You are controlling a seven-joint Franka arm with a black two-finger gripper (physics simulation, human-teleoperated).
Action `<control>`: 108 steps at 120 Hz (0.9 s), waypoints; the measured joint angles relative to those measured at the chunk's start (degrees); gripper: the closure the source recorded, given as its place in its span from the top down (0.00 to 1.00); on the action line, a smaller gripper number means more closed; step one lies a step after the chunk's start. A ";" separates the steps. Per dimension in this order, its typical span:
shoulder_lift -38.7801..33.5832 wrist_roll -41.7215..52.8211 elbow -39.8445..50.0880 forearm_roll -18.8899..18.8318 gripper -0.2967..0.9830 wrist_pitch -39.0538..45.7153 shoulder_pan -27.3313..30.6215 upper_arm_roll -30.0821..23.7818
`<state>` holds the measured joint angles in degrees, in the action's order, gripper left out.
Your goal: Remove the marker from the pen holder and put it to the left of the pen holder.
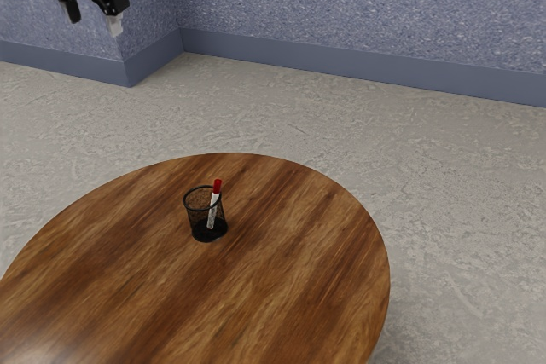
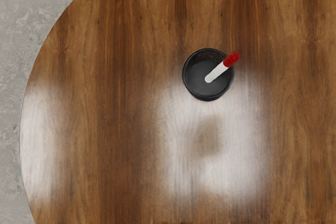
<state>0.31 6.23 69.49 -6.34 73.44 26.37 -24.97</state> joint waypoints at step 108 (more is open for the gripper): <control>39.44 -33.76 0.17 0.58 0.77 21.55 -16.10 12.31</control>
<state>39.75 -27.53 69.65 -5.76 94.98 10.27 -12.66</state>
